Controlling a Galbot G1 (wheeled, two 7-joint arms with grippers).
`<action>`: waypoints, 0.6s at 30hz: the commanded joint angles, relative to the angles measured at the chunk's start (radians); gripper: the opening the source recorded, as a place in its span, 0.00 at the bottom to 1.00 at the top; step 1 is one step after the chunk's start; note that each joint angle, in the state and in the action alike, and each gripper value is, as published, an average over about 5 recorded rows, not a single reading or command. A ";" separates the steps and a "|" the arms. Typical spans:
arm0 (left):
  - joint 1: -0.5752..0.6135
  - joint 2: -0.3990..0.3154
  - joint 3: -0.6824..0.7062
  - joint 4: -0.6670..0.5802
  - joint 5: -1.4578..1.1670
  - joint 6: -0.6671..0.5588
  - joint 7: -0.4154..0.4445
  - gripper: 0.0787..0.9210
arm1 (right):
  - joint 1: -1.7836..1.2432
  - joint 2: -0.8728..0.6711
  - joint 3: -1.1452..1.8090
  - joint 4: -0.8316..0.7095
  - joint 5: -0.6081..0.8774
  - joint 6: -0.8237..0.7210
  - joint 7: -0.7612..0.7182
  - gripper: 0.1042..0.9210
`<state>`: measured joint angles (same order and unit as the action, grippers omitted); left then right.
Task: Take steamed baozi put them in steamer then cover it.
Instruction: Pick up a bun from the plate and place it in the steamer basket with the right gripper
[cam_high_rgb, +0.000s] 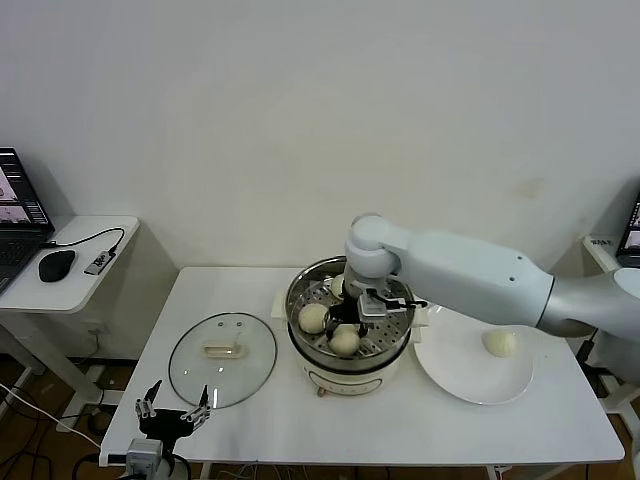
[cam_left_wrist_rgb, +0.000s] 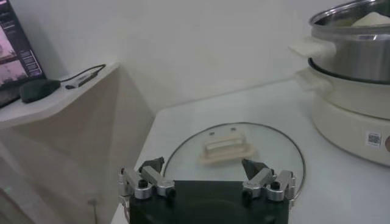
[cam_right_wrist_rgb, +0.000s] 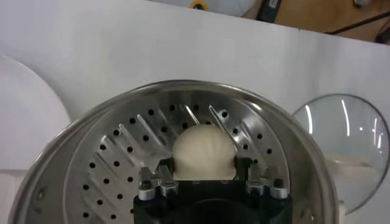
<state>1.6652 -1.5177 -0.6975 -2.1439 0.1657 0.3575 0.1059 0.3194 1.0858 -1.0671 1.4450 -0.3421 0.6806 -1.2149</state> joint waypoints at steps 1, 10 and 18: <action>0.000 0.001 0.001 0.002 0.000 0.000 0.000 0.88 | -0.006 -0.008 -0.004 0.028 -0.015 -0.022 0.027 0.63; -0.004 0.003 0.000 0.000 0.001 0.002 0.003 0.88 | 0.093 -0.112 0.011 0.123 0.060 -0.126 0.002 0.85; -0.004 0.010 0.000 -0.009 0.000 0.005 0.008 0.88 | 0.261 -0.251 0.010 0.067 0.255 -0.269 -0.040 0.88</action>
<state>1.6616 -1.5109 -0.6980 -2.1493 0.1661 0.3607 0.1122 0.4399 0.9589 -1.0567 1.5337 -0.2502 0.5456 -1.2240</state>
